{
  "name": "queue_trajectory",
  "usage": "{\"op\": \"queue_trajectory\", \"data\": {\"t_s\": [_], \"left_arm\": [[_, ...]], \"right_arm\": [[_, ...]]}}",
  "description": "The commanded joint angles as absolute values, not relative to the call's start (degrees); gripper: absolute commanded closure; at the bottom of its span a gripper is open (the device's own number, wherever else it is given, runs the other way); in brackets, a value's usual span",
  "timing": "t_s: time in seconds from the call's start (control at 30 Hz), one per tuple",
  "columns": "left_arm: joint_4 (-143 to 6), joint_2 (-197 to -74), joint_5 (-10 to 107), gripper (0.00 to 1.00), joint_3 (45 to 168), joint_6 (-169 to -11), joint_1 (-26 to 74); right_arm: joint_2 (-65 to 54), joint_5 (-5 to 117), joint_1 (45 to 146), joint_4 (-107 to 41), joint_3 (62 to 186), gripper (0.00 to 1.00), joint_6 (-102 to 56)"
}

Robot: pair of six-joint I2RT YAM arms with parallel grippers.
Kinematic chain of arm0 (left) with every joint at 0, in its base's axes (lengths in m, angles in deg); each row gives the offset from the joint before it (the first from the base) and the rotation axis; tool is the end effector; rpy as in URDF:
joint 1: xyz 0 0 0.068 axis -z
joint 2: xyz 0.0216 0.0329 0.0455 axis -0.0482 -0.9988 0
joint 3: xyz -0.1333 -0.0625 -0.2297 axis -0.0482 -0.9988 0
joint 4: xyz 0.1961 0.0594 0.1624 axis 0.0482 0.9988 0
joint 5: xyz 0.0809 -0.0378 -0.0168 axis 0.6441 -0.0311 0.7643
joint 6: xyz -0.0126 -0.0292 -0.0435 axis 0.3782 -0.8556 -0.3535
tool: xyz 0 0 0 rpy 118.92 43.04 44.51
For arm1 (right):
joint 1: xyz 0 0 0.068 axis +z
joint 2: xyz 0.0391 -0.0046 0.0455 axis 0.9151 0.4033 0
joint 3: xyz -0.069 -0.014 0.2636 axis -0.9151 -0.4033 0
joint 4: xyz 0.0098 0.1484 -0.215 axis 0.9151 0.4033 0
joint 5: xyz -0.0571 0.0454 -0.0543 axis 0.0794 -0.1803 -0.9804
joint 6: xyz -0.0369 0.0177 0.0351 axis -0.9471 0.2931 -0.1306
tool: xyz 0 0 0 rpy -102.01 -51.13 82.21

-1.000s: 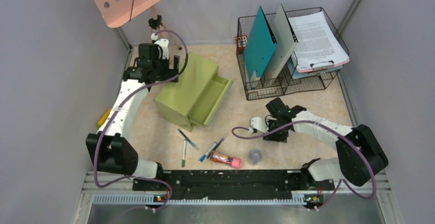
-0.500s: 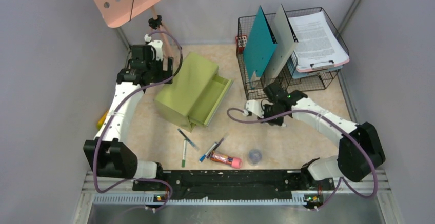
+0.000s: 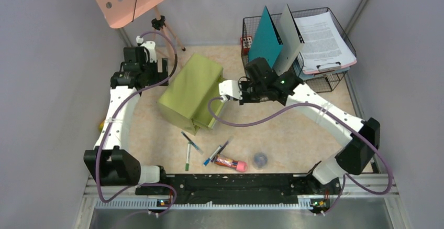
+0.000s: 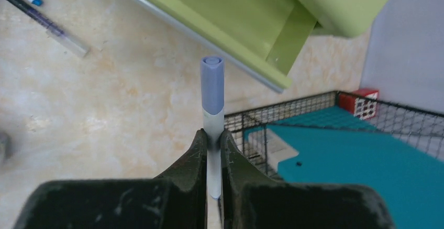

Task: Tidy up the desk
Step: Place the stationery in the drawer, then pick up the stationery from the corner of the board.

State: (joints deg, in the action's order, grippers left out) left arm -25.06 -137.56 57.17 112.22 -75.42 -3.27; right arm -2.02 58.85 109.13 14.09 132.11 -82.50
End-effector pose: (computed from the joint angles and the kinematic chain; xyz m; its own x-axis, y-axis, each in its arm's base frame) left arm 0.2883 0.0028 0.3639 -0.6484 0.0455 -0.7599 0.0188 0.9989 0.0437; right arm 0.2255 0.2184 0.3497 0.2709 -0.8179 -0.5076 -0.8953 -0.0204 -0.4450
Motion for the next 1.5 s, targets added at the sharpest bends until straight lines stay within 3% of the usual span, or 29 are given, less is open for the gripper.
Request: {"op": "queue_trajectory", "data": {"t_s": [0.0, 0.3, 0.67, 0.77, 0.93, 1.03, 1.3, 1.47], "left_arm": [[-24.8, -136.2, 55.3, 0.02, 115.6, -76.6, -4.7], [-24.1, -136.2, 56.2, 0.02, 115.9, -76.7, -6.0], [-24.0, -136.1, 55.3, 0.02, 115.1, -77.0, -7.1], [-24.3, -135.5, 55.1, 0.02, 114.3, -77.0, -7.3], [-24.3, -135.0, 55.0, 0.02, 113.9, -76.7, -7.8], [-24.2, -134.9, 54.8, 0.02, 113.9, -76.6, -8.0], [-24.1, -133.7, 54.1, 0.02, 113.7, -76.4, -8.2], [-24.2, -133.1, 53.6, 0.02, 113.0, -76.2, -8.3]], "right_arm": [[2.0, 56.9, 112.1, 7.0, 135.8, 1.00, -93.4], [13.6, 52.6, 117.6, 8.2, 146.5, 1.00, -107.0], [19.0, 47.9, 122.7, 8.1, 146.7, 1.00, -114.7], [19.2, 46.6, 122.7, 6.7, 146.4, 0.87, -113.8], [17.9, 46.3, 122.8, 5.9, 146.6, 0.56, -110.7], [16.6, 47.3, 122.8, 6.5, 147.2, 0.48, -106.9], [9.8, 51.0, 122.5, 8.1, 147.0, 0.47, -90.2], [1.5, 58.4, 121.8, 9.4, 139.0, 0.47, -81.6]]}}
